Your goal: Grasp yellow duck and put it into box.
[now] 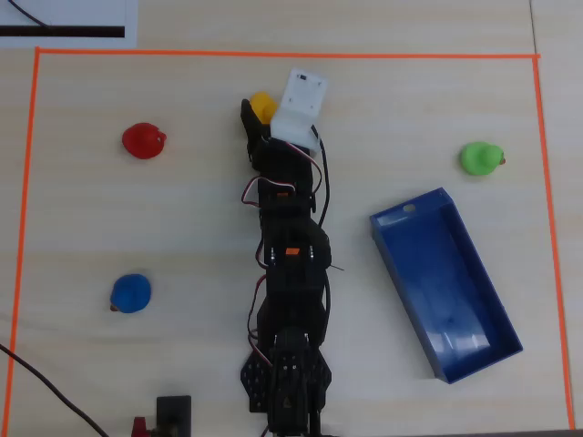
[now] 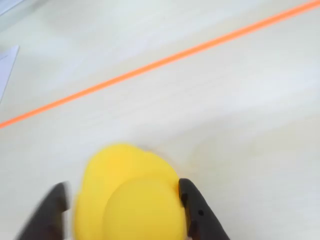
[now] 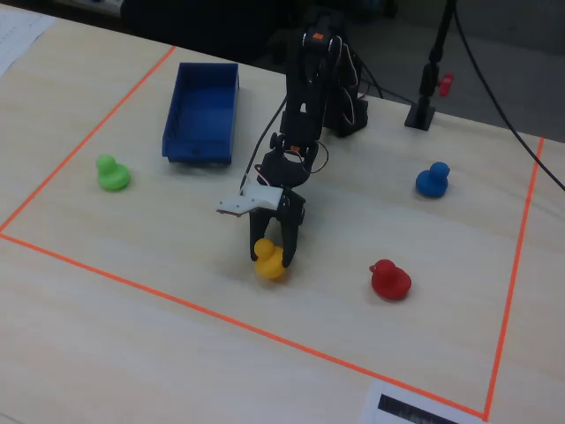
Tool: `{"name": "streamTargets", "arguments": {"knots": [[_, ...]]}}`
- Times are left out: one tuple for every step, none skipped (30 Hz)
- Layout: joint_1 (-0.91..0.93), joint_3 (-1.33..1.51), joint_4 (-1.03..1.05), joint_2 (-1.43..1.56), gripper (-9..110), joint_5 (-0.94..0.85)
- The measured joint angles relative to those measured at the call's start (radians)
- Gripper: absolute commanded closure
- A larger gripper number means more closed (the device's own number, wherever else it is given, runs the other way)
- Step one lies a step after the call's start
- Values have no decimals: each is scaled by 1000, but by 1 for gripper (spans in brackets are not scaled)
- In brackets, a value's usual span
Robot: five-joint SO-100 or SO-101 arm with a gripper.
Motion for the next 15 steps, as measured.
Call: {"name": "streamTargets", "arguments": {"knots": [[0,-2,-8,0,99,2],[-3,-2,-21,0,101,2],[-9,-2,-38,-2,101,2],[-11,0,-51,-3,101,2],[-11,6,-58,-3,101,6],[-11,9,-63,-3,101,12],[-8,11,-64,-3,101,18],[-3,15,-64,-3,101,21],[3,20,-64,2,101,25],[11,32,-64,14,101,25],[23,51,-64,32,101,25],[40,74,-64,57,101,25],[58,98,-64,84,101,21],[84,124,-64,123,101,14],[117,152,-64,172,101,2]]}}
